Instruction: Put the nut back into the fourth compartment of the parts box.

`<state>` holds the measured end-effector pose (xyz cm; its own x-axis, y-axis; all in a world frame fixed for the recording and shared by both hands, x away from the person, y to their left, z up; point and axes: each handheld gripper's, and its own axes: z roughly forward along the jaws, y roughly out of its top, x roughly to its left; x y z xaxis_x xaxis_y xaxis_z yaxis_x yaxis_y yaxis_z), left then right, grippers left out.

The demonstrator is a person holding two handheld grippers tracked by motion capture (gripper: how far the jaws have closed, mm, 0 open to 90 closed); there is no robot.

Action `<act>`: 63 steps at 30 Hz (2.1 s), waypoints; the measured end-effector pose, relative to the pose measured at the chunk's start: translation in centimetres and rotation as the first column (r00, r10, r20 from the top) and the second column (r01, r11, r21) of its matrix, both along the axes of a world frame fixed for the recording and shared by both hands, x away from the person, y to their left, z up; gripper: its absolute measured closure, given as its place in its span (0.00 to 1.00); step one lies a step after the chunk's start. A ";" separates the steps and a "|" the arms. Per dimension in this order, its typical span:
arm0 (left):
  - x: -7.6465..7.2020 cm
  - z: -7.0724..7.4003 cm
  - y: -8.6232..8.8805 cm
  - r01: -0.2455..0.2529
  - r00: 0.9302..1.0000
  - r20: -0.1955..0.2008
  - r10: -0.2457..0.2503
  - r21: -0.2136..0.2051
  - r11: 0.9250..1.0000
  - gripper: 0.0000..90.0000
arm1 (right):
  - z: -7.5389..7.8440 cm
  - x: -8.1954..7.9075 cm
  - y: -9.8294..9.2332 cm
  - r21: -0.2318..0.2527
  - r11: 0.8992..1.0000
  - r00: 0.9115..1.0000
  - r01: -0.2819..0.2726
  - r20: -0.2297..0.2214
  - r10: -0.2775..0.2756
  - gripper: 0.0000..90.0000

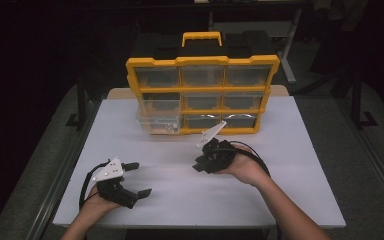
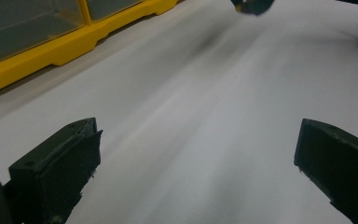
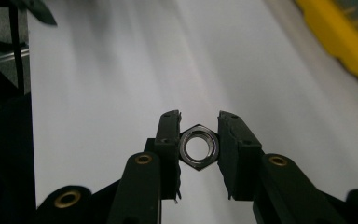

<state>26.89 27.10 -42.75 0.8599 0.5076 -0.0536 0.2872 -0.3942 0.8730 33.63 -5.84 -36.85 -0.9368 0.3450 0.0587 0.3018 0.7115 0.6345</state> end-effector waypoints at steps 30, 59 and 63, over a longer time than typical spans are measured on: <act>0.0 0.0 -0.2 0.010 1.000 -0.001 -0.010 0.013 1.000 0.01 | 12.4 7.1 3.9 0.155 0.987 0.993 0.044 0.099 -0.059 0.77; 0.1 0.2 0.1 0.006 1.000 -0.022 -0.006 0.004 1.000 0.01 | 9.0 4.1 -1.8 0.323 0.934 0.976 0.154 0.098 -0.195 0.16; 0.2 0.2 0.2 0.008 1.000 -0.023 -0.008 0.011 1.000 0.00 | 7.6 2.9 -2.9 0.337 0.927 0.971 0.164 0.111 -0.212 0.14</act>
<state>27.05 27.26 -42.56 0.8625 0.5015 -0.0682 0.3042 -0.4060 0.8618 36.55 -8.76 -29.25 -0.8631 0.5006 0.0672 0.2991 0.3994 0.8666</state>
